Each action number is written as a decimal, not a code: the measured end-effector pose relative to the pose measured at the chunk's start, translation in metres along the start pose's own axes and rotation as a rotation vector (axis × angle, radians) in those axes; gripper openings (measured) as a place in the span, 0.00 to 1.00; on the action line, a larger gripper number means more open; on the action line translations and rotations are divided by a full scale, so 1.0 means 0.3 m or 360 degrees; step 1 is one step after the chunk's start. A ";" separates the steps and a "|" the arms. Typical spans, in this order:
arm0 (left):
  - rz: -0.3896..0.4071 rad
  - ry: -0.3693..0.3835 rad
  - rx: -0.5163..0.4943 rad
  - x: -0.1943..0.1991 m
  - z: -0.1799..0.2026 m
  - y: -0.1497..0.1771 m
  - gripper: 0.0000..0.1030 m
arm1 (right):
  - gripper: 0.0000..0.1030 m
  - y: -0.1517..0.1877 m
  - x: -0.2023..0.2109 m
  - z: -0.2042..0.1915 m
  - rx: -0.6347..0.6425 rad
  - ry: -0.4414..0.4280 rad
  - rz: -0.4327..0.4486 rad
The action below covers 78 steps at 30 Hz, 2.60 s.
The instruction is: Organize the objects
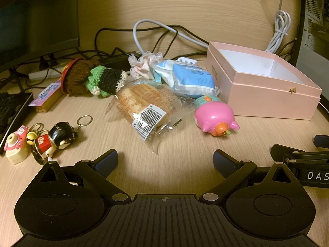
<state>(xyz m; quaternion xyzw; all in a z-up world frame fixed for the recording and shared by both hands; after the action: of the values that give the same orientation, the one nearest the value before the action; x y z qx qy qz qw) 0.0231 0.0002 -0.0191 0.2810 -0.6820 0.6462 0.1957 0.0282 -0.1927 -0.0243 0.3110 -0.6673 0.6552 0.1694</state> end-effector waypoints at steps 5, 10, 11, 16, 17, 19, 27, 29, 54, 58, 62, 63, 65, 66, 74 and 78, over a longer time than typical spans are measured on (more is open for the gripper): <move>0.0000 0.0000 0.0000 0.000 0.000 0.000 0.99 | 1.00 0.000 0.000 0.000 0.0000 0.0000 0.0000; 0.0000 -0.0001 -0.0001 0.000 0.000 0.000 0.99 | 1.00 0.000 -0.001 0.000 0.0000 0.0000 0.0000; 0.0000 -0.0002 -0.0001 0.000 0.000 0.000 0.99 | 1.00 0.000 -0.001 0.000 0.0000 0.0000 0.0000; -0.0001 -0.0012 0.0008 -0.001 -0.001 -0.001 0.99 | 1.00 -0.001 0.001 -0.004 -0.0004 0.0003 0.0001; -0.0001 -0.0012 0.0009 -0.003 0.000 -0.003 0.99 | 1.00 -0.001 0.001 -0.004 -0.0004 0.0003 0.0001; -0.0001 -0.0012 0.0008 -0.006 0.004 -0.005 0.99 | 1.00 -0.002 0.002 -0.004 -0.0004 0.0003 0.0000; -0.0001 -0.0013 0.0008 -0.006 0.004 -0.005 0.99 | 1.00 -0.001 0.004 -0.003 -0.0008 0.0006 0.0001; 0.0000 -0.0013 0.0007 -0.006 0.004 -0.005 0.99 | 1.00 -0.001 0.005 -0.001 -0.0004 -0.0003 -0.0004; -0.0180 -0.0175 -0.0043 -0.195 -0.627 -0.416 0.74 | 1.00 -0.037 0.078 -0.150 -0.0022 -0.0066 -0.0337; -0.0372 -0.0230 -0.0127 -0.360 -0.664 -0.440 0.58 | 1.00 -0.060 0.177 -0.218 -0.0042 -0.0115 -0.0271; -0.0426 -0.0187 -0.0105 -0.427 -0.668 -0.467 0.61 | 1.00 -0.084 0.273 -0.209 -0.0112 -0.0108 -0.0219; -0.0450 -0.0165 -0.0099 -0.441 -0.661 -0.471 0.60 | 1.00 -0.087 0.291 -0.199 -0.0125 -0.0099 -0.0209; -0.0539 -0.0116 -0.0060 -0.472 -0.652 -0.464 0.58 | 1.00 -0.082 0.325 -0.166 -0.0156 -0.0079 -0.0192; -0.0588 -0.0103 -0.0036 -0.486 -0.650 -0.451 0.59 | 1.00 -0.080 0.338 -0.146 -0.0169 -0.0071 -0.0188; -0.0538 -0.0032 0.0056 -0.390 -0.495 -0.384 0.51 | 1.00 -0.050 0.374 -0.004 -0.0182 -0.0102 -0.0155; -0.0514 0.0116 0.0081 -0.291 -0.348 -0.334 0.56 | 1.00 -0.051 0.367 0.038 -0.0108 -0.0120 -0.0135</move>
<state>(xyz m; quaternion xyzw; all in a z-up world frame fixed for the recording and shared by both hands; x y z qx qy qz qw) 0.1436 0.1146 0.0122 0.3684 -0.6038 0.6331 0.3145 -0.0424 -0.2245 0.0563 0.3576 -0.6812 0.6123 0.1821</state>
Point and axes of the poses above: each gripper's, at about its wrist camera, not at the fingertips, and x roughly against the way its jaws point, z to its right, y to its underside, the point moved 3 cm from there along -x, roughly the way its jaws point, and after that the axes turned 7 degrees about -y, right-handed, at the moved point
